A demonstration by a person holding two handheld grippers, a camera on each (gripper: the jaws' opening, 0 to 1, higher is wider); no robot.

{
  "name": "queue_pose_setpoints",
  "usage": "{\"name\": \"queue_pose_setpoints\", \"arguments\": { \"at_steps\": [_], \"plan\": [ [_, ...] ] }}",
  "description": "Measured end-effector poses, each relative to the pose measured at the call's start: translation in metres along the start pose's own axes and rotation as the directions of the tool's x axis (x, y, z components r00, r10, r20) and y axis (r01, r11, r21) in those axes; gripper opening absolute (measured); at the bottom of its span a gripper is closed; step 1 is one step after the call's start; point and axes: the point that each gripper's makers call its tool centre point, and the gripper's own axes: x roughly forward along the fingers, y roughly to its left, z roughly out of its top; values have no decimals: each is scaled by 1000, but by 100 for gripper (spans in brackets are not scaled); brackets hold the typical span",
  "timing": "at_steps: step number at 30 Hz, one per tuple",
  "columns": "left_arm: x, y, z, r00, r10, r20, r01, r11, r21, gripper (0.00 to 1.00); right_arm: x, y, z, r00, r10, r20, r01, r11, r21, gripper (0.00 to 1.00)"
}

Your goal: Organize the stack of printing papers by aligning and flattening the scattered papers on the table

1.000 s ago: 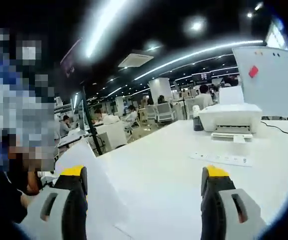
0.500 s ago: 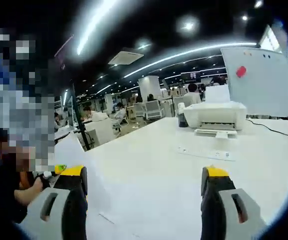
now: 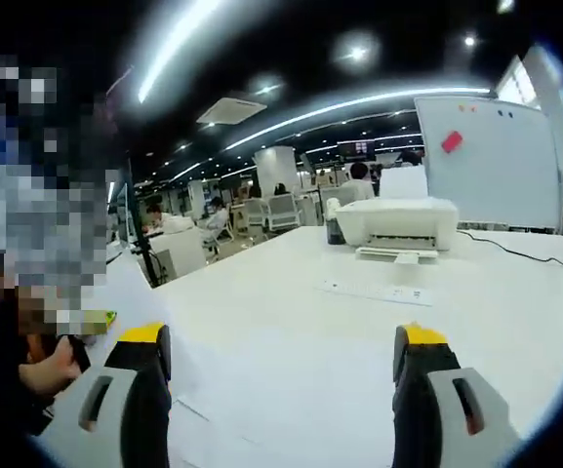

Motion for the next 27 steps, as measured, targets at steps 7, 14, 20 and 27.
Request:
{"name": "queue_pose_setpoints", "arguments": {
  "at_steps": [7, 14, 20, 27],
  "plan": [
    [0, 0, 0, 1000, 0, -2, 0, 1000, 1, 6, -7, -10, -9, 999, -41, 0, 41, 999, -3, 90],
    [1, 0, -1, 1000, -1, -3, 1, 1000, 2, 6, -10, -20, -22, 997, -78, -15, 78, 997, 1, 90],
    [1, 0, -1, 1000, -1, -6, 1, 1000, 4, 6, -11, -35, -38, 988, -146, -50, 144, 989, -42, 90],
    [1, 1, -1, 1000, -2, -5, 2, 1000, 3, 6, -11, -48, -59, 973, -221, -69, 217, 974, -70, 90]
  ]
}}
